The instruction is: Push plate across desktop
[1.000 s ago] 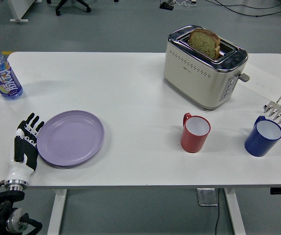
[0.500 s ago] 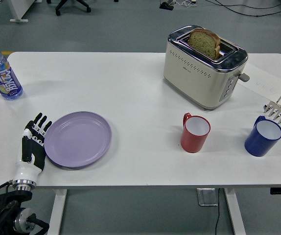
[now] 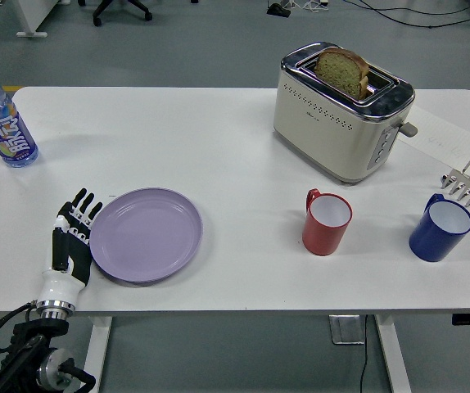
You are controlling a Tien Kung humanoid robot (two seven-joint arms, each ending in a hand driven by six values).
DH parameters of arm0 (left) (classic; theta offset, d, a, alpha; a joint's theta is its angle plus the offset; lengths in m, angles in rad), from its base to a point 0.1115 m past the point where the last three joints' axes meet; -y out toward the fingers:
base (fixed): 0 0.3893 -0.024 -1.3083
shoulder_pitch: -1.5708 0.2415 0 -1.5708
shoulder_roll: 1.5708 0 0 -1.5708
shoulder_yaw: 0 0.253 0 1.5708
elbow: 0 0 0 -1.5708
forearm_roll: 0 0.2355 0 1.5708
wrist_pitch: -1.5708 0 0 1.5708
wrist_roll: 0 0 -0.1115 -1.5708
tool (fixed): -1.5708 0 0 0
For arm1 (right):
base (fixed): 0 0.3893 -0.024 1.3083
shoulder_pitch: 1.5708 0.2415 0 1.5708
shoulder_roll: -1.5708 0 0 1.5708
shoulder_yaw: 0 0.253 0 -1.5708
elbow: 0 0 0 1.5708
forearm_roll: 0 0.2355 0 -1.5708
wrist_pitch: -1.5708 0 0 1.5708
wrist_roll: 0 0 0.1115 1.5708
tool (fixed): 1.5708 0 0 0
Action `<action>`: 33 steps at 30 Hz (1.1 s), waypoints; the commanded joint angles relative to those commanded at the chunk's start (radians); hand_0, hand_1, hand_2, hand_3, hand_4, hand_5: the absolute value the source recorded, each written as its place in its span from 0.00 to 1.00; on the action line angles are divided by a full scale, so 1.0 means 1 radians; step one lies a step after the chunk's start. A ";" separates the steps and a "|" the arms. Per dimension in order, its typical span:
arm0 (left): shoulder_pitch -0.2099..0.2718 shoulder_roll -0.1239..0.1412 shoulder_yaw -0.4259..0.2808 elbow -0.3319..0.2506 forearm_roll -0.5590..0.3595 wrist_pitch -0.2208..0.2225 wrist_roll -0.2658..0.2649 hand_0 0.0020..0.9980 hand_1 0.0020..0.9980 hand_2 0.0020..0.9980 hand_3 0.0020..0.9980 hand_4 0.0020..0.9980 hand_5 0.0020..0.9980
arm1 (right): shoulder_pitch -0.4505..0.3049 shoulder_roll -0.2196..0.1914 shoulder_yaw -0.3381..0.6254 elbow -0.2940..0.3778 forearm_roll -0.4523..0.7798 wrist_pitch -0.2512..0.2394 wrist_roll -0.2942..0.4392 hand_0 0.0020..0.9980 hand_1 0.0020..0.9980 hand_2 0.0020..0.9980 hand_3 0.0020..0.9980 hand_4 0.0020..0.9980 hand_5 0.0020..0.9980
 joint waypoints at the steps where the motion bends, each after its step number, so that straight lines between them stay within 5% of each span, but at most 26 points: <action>1: 0.000 -0.001 0.006 0.000 -0.004 0.001 -0.002 0.92 0.93 0.97 0.93 0.48 1.00 | -0.001 0.000 0.000 0.000 0.000 0.000 0.000 0.60 0.55 0.65 0.61 0.15 0.33; 12: -0.010 0.011 0.084 -0.008 -0.060 0.016 -0.030 0.91 0.93 0.97 0.94 0.48 1.00 | -0.004 0.000 0.001 0.000 -0.004 0.001 0.000 0.60 0.55 0.65 0.61 0.15 0.34; 33: -0.035 -0.012 0.157 -0.008 -0.087 0.004 -0.026 0.91 0.92 0.97 0.94 0.48 1.00 | 0.006 -0.003 0.004 0.000 -0.008 0.001 0.001 0.60 0.55 0.65 0.61 0.15 0.34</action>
